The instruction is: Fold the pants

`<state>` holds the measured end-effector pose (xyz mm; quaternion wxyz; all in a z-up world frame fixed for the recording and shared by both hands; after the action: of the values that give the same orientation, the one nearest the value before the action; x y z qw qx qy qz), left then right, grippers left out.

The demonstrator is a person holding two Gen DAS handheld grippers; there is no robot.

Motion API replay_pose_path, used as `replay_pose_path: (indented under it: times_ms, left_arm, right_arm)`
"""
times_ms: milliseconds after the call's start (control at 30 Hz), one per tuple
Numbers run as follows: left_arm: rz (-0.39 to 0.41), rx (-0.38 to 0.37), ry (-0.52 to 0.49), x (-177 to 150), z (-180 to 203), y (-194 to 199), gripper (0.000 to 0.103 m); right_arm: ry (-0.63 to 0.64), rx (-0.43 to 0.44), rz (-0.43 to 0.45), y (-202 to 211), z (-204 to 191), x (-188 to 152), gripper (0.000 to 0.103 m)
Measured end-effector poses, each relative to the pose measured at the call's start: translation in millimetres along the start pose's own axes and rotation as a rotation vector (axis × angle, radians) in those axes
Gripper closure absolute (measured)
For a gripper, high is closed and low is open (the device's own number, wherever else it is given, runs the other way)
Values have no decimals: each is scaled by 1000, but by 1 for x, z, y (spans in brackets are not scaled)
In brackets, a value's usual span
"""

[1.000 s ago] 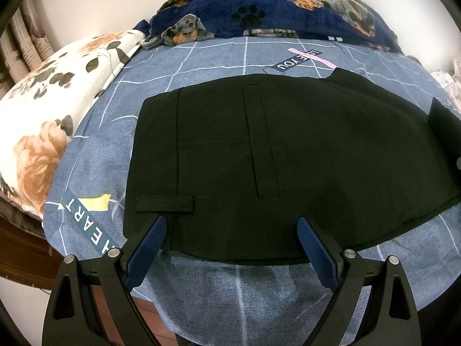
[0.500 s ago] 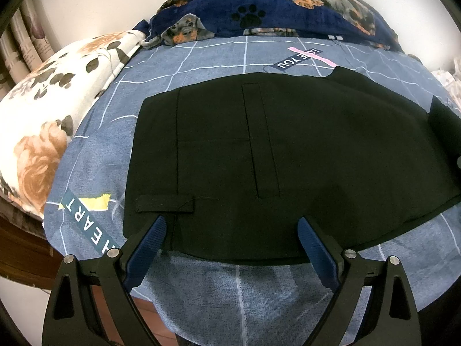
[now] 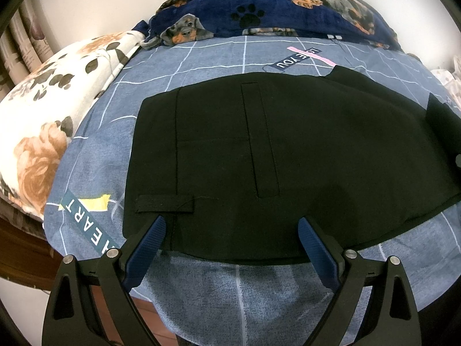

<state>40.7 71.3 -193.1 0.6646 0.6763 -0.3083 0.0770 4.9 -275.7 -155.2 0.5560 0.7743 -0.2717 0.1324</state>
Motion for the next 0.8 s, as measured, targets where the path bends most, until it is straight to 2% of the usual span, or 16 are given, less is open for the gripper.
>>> replay_pose_path:
  times_ms: [300,800]
  left_arm:
    - [0,0,0,0,1,0,10]
    - [0,3,-3,-1,1,0,9]
  right_arm:
    - [22,10,-12,-6,-9,2,84]
    - [55,21,-28,-11,-19,1,69]
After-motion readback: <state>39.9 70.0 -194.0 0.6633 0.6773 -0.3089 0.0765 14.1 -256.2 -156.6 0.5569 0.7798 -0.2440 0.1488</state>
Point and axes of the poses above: each gripper's, at about its wrist camera, not at the fingertips, and y roughly against the way its jaws point, z to its right, x to its top, the point moved 1 cm from there along -y, roughly the way its jaws point, and after that the axes turned 1 degree about z, right-handed, at the moved point
